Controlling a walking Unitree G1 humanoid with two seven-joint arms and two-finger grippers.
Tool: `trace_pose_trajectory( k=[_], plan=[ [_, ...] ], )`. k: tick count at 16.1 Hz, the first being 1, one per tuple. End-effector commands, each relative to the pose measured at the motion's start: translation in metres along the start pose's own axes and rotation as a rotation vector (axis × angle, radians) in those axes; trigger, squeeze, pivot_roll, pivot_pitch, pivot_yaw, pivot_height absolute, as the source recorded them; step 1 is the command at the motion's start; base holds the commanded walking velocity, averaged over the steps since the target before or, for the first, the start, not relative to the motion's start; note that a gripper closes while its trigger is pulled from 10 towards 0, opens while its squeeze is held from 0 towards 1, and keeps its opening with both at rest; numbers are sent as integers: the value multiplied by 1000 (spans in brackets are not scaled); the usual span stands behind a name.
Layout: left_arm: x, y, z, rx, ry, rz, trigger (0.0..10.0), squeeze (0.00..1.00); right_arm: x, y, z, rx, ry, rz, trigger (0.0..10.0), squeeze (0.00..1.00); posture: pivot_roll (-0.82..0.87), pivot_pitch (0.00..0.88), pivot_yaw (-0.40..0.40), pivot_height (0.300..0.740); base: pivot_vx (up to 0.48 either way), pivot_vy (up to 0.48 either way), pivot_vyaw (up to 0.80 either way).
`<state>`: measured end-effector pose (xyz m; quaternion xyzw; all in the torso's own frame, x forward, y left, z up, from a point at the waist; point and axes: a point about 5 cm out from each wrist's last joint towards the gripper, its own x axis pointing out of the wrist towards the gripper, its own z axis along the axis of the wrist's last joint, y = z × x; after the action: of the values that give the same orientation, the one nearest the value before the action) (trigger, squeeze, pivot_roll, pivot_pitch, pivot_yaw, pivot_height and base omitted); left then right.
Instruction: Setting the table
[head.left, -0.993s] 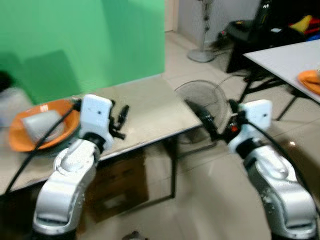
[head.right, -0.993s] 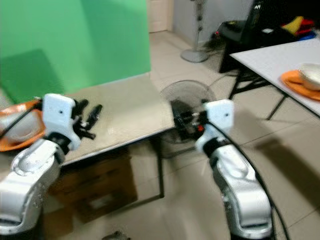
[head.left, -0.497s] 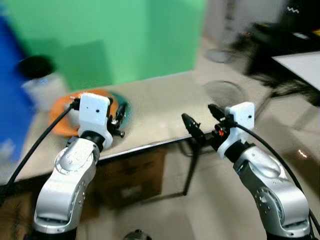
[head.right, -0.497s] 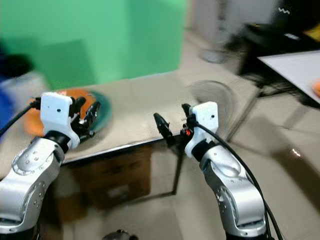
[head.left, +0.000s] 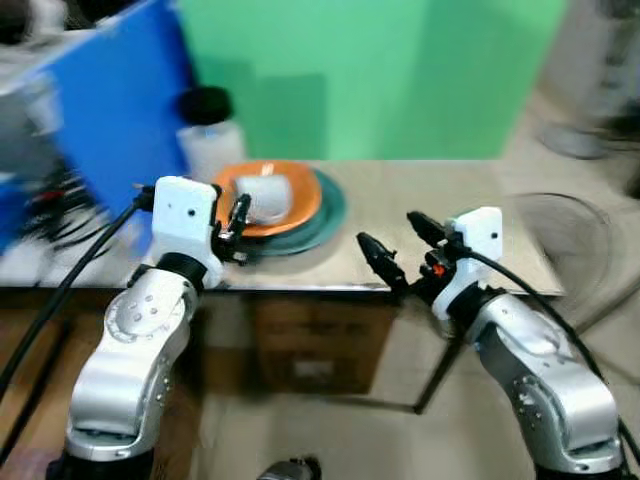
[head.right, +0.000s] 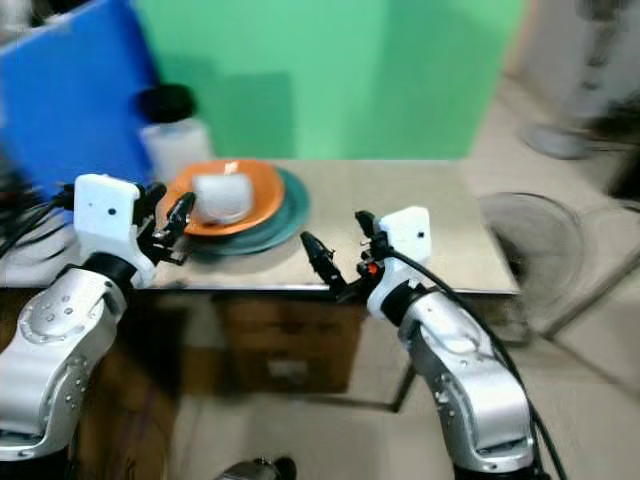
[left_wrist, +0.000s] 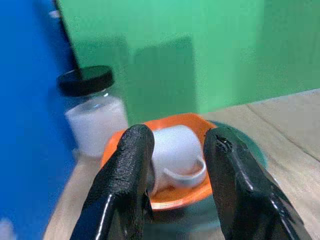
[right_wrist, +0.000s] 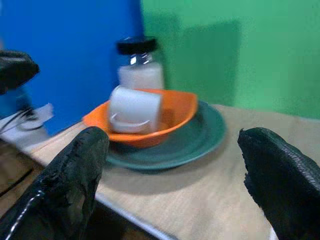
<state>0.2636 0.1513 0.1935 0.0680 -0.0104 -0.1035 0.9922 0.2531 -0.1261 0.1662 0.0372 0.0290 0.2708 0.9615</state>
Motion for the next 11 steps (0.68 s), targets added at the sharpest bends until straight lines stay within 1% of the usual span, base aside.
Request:
trace_pose_trajectory(
  k=[1, 10, 11],
  plan=[
    [-1, 1, 5, 7, -19, 5, 10000, 0, 1, 2, 2, 0, -5, 23, 10000, 1000, 140, 0, 25, 740, 292, 0, 769],
    [-4, 1, 3, -2, -10, 6, 10000, 0, 7, 4, 3, -39, -4, 50, 10000, 1000, 148, 0, 11, 740, 311, 0, 750],
    [-5, 2, 3, -2, -8, 7, 10000, 0, 8, 4, 4, -47, -5, 42, 10000, 1000, 149, 0, 10, 740, 322, 0, 0]
  ],
)
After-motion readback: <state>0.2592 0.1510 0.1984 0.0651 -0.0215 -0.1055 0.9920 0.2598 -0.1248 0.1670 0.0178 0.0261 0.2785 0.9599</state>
